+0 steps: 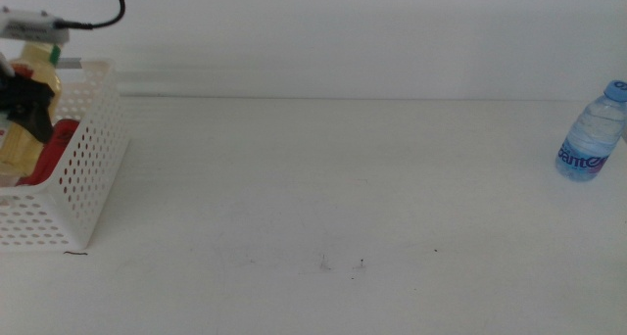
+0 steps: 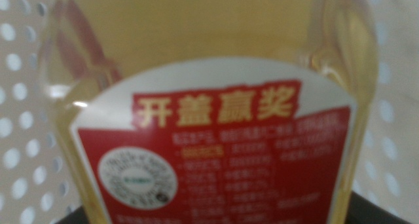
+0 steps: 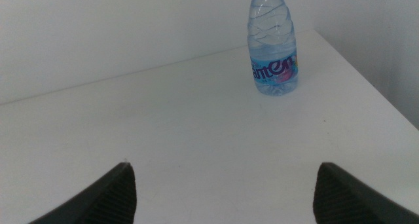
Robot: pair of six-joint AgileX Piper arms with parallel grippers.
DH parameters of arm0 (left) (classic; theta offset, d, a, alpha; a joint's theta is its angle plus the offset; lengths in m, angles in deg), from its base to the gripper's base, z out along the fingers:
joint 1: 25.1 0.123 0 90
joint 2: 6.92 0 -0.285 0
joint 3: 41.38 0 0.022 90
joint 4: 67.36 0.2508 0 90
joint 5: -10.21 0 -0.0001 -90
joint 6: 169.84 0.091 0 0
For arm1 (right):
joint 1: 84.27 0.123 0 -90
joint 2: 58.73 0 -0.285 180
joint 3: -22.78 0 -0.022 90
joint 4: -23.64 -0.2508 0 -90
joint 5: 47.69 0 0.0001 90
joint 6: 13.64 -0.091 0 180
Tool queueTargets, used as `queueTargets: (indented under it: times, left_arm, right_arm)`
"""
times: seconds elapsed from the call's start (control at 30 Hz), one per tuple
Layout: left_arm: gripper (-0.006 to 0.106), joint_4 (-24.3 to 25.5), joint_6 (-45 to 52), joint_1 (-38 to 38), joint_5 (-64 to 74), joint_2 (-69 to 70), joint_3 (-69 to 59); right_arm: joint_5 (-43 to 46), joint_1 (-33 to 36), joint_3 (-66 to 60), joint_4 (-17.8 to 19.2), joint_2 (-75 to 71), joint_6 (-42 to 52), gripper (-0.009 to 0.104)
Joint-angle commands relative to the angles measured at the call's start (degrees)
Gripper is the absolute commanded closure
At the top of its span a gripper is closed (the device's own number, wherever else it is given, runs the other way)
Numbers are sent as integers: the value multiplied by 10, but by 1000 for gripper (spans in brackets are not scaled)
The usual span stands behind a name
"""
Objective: Use arms to grab the bottles and put them into the dustbin to the left of the table.
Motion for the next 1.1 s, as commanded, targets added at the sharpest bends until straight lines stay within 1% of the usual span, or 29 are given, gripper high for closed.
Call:
queueTargets:
  times: [0.0,0.13,0.23,0.3,0.4,0.47,0.53,0.67,0.73,0.8,0.9,0.97,1.03,1.07]
  left_arm:
    - [102,1,3,1,-21,-2,11]
    - [97,5,15,1,-19,-32,11]
    - [85,5,15,1,-24,-44,11]
    - [70,5,15,1,-32,-48,11]
    - [43,10,16,1,-37,-49,11]
    - [22,11,17,1,-34,-47,18]
    - [6,7,15,0,-18,-43,26]
    - [7,-30,15,-2,-12,-16,30]
    - [7,-41,11,-5,-12,8,29]
    - [7,-71,13,-12,-12,41,28]
    - [7,-154,56,-25,-12,107,3]
    - [7,-232,110,-39,-12,166,-42]
    - [7,-286,150,-54,-28,226,-95]
    - [7,-308,152,-65,-48,261,-129]
  right_arm:
    - [8,-5,-2,5,-3,1,5]
    - [8,-5,-2,5,-3,1,5]
    - [8,-5,-2,5,-3,1,5]
    - [8,-5,-2,5,-3,1,5]
    - [8,-5,-2,5,-3,1,5]
    - [8,-5,-2,5,-3,1,5]
    - [8,-5,-2,5,-3,1,5]
    - [8,-5,-2,5,-3,1,5]
    - [8,-5,-2,5,-3,1,5]
    - [8,-5,-2,5,-3,1,5]
    - [8,-5,-2,5,-3,1,5]
    - [8,-5,-2,5,-3,1,5]
    - [8,-5,-2,5,-3,1,5]
    - [8,-5,-2,5,-3,1,5]
